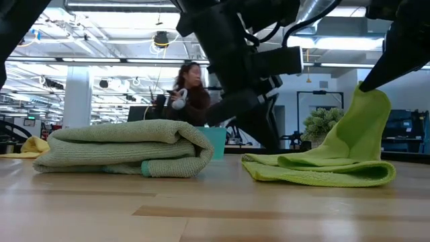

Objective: Fold microfiber towels
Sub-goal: Fold the light green microfiber cloth

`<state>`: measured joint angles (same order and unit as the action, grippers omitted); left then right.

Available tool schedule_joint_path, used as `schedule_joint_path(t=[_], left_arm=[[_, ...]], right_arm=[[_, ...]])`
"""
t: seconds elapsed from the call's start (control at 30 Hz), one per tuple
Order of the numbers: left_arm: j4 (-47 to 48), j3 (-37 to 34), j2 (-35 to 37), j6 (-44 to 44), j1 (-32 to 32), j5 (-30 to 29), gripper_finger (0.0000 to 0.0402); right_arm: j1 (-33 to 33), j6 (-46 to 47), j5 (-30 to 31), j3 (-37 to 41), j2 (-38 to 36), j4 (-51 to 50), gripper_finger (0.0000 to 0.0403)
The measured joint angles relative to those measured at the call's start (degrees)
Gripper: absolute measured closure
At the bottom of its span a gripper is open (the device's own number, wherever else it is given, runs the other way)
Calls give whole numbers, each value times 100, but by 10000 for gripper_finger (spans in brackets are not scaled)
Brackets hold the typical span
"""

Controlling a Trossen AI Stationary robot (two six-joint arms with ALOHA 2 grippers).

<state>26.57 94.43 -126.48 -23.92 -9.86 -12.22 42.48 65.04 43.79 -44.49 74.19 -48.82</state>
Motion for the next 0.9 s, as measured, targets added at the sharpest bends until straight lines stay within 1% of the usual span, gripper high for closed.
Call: schedule_joint_path(t=[0.07,0.13,0.27,0.33,0.5,0.67,0.77,0.83,0.9], left_arm=[[2,0,0,30,-3,243,359],[-5,0,-12,38,-8,286,359],[24,-6,-122,-21,3,-136,348],[-80,1,-192,-18,32,-143,343],[90,2,-262,-37,41,-139,342],[229,7,-260,21,37,-201,359],[326,9,-260,51,40,-208,386],[535,95,-267,94,50,-244,397],[831,221,-282,212,50,-422,398]], right_arm=[[0,-1,0,0,0,1,393],[0,-2,0,0,0,2,393],[0,-4,0,0,0,2,393],[0,-4,0,0,0,5,393],[-2,-19,0,0,0,45,393],[-2,-52,0,0,0,65,393],[-2,-55,0,0,0,65,393],[0,-56,0,0,0,65,393],[-2,-88,0,0,0,68,393]])
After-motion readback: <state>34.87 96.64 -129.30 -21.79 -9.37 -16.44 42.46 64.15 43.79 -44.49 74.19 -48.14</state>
